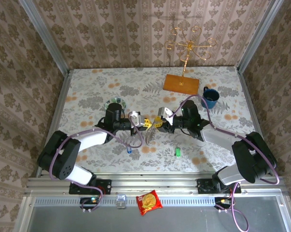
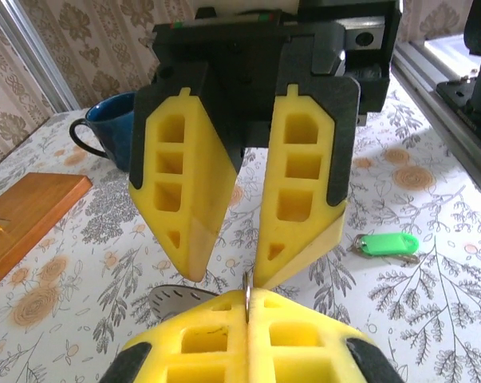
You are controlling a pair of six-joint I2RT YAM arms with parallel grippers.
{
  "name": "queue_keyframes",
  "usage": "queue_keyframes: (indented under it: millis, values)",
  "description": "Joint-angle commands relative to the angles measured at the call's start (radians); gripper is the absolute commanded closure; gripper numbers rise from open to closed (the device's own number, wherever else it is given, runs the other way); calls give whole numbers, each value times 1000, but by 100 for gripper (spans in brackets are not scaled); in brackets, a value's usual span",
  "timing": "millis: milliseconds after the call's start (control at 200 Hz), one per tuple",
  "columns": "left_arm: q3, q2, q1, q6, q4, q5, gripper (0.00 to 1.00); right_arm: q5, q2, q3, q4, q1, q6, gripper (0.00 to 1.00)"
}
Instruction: Put the keys on the keyring
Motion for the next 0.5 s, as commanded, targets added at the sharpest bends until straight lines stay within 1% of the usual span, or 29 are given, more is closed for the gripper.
queue_keyframes:
  millis: [0,125,275,405,495]
  values:
    - [-16,24,13,-109,180,64,100,-25,2,-6,53,-2,26,70]
    - [-22,46,15,-145,233,81,100,-41,6,1,56,-2,27,71]
    - [-36,65,16,-187,307,87,100,-57,13,7,62,1,33,75]
    - [-36,80,16,-200,327,98,100,-62,24,7,95,6,52,78]
    - [-39,90,18,-215,356,107,100,-74,28,7,116,7,71,81]
